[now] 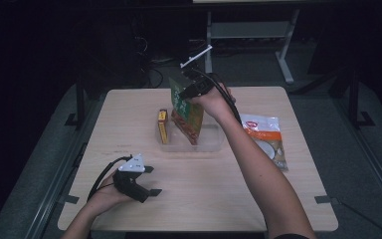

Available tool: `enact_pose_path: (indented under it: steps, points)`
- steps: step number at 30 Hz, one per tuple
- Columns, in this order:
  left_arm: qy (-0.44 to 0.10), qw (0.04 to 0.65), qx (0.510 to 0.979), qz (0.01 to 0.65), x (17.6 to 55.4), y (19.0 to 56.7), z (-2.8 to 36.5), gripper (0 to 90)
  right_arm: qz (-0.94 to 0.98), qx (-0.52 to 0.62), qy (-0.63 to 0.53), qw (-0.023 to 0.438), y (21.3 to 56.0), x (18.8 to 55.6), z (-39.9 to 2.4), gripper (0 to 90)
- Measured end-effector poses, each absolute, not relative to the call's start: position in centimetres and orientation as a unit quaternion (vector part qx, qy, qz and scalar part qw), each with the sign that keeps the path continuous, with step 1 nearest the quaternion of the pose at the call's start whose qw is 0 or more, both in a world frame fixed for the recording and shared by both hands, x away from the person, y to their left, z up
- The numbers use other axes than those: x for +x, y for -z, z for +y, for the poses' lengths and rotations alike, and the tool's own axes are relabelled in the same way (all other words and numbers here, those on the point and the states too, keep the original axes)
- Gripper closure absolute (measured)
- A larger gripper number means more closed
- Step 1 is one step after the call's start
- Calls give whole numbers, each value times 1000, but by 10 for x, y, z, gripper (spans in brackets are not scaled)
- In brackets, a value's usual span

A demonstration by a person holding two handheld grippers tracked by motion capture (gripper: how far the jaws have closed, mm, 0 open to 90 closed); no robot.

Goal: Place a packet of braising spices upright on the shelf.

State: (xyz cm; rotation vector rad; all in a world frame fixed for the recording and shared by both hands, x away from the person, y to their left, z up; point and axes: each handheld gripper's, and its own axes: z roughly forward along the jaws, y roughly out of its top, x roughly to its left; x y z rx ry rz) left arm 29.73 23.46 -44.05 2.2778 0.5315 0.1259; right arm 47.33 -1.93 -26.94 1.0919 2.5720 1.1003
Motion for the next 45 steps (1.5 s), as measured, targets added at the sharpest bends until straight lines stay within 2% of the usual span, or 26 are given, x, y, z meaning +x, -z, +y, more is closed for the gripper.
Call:
enact_pose_path:
  steps: [3,4,7,9,15,21,34,40,45]
  points:
    - [-50,386,898,207,298,440,235,133,853,360,-373,64,266,470,-24,620]
    - [-50,386,898,207,298,440,235,133,853,360,-373,64,266,470,-24,620]
    - [-48,390,895,212,297,441,234,133,849,359,-381,79,262,463,-31,468]
    - [-48,388,895,212,297,440,234,133,847,357,-384,86,260,460,-36,439]
    - [-47,389,895,213,297,441,234,133,836,363,-396,111,256,451,-58,389]
    - [-50,386,896,212,298,441,235,133,830,354,-419,105,254,438,-78,360]
    - [-50,389,893,222,299,440,238,134,829,342,-428,114,262,404,-113,357]
    - [-50,393,890,225,300,437,240,133,826,340,-433,117,274,388,-129,358]
    - [-54,384,896,218,298,439,237,135,832,331,-424,133,300,371,-140,358]
